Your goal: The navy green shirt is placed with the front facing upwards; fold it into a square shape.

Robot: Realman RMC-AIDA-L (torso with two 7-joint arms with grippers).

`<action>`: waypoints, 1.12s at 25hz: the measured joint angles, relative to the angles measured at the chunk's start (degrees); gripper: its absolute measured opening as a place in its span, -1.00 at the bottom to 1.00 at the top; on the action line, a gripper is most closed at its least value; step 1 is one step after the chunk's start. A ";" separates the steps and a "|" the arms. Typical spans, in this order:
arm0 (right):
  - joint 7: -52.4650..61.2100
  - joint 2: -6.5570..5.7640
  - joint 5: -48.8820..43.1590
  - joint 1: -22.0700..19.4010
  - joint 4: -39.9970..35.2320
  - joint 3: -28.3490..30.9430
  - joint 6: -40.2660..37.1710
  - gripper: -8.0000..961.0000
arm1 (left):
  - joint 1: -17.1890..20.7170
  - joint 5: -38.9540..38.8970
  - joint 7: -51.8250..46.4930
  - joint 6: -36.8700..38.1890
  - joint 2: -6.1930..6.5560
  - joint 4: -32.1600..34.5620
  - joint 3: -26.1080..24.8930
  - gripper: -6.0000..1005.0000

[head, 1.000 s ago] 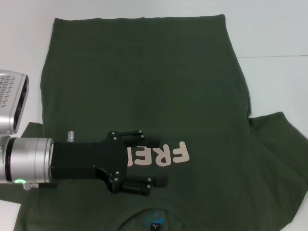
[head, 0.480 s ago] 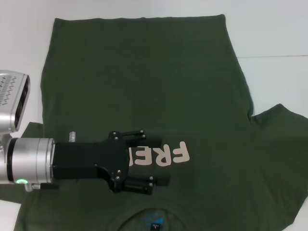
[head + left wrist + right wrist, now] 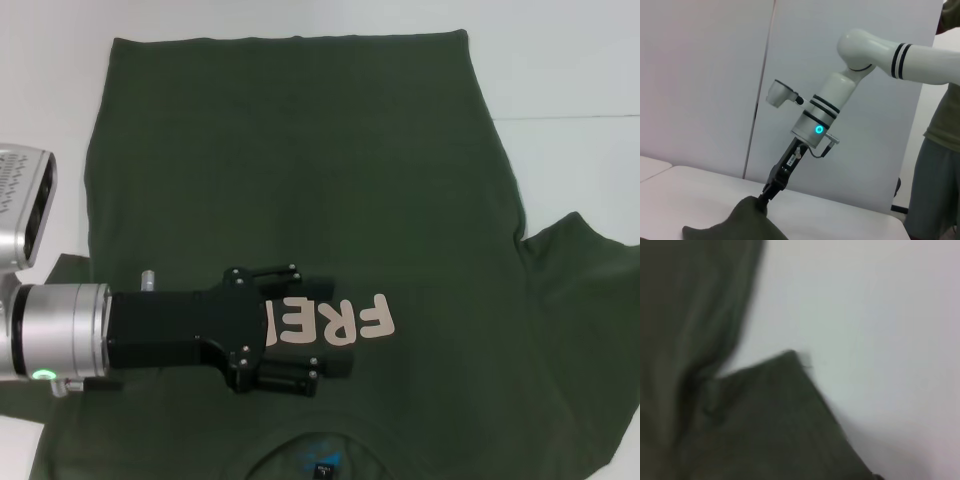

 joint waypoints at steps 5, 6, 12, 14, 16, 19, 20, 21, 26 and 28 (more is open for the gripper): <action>-1.98 0.47 7.92 0.83 -3.17 -0.15 -6.36 -0.98 | -0.01 -0.06 -0.01 0.00 0.00 0.00 0.00 0.74; -2.47 0.57 9.85 1.01 -3.60 -0.16 -7.43 -0.98 | -0.03 -0.08 -0.01 0.00 0.00 0.00 0.00 0.74; -5.08 2.39 19.90 2.26 -4.04 -2.00 -9.57 -0.98 | -0.06 -0.17 -0.02 0.01 0.00 0.00 -0.01 0.74; -6.10 3.77 21.75 2.74 -4.04 -3.22 -8.60 -0.98 | -0.06 -0.20 -0.02 0.01 0.00 0.00 -0.01 0.74; -7.48 5.26 22.81 3.32 -3.74 -4.20 -7.32 -0.98 | -0.03 -0.24 -0.02 0.01 0.00 0.00 0.00 0.74; -8.97 7.47 23.54 3.97 -3.17 -6.12 -4.74 -0.98 | 0.01 -0.25 -0.02 0.01 0.00 0.00 0.00 0.74; -9.26 7.97 24.05 4.01 -3.02 -7.06 -3.96 -0.98 | 0.07 -0.25 -0.02 0.01 0.00 0.00 0.00 0.74; -9.38 8.29 24.79 4.01 -2.64 -8.12 -3.44 -0.98 | 0.15 -0.26 -0.01 0.02 0.00 0.00 0.00 0.74; -10.04 8.31 29.96 3.53 0.92 -12.62 -0.09 -0.98 | 0.56 -0.33 -0.01 0.09 0.00 0.00 -0.15 0.74; -10.74 8.31 30.36 3.56 1.98 -12.96 0.76 -0.98 | 0.66 -0.34 -0.01 0.13 -0.02 0.00 -0.18 0.74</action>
